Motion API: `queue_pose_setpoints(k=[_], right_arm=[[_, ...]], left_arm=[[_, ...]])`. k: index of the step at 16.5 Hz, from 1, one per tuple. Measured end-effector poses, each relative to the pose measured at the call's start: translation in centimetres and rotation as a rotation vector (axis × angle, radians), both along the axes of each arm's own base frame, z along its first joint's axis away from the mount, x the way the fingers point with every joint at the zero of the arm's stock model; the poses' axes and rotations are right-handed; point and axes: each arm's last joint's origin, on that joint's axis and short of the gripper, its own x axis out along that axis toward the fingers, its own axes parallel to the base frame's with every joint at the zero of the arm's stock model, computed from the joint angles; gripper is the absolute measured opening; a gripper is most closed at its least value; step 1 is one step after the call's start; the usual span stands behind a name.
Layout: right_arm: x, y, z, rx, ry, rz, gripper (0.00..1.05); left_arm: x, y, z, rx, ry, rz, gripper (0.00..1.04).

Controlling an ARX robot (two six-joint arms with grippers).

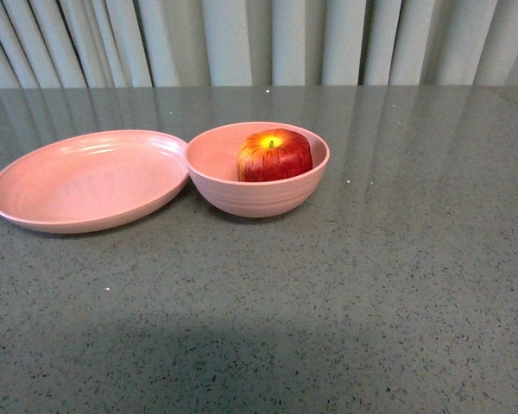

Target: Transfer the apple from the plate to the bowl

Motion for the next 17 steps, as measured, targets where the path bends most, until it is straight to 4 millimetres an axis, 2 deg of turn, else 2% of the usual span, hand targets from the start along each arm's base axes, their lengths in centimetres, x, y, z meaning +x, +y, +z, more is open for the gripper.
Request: queue_pose_setpoints(k=[8,17], right_arm=[[0.0,0.0,0.0,0.0,0.0,0.0,0.98],[0.0,0.0,0.0,0.0,0.0,0.0,0.98]], left_arm=[[-2.3,0.0,-2.3,0.0,-0.007,0.0,0.01],[-3.3,0.0,-2.3,0.0,-0.018,0.0,0.01]])
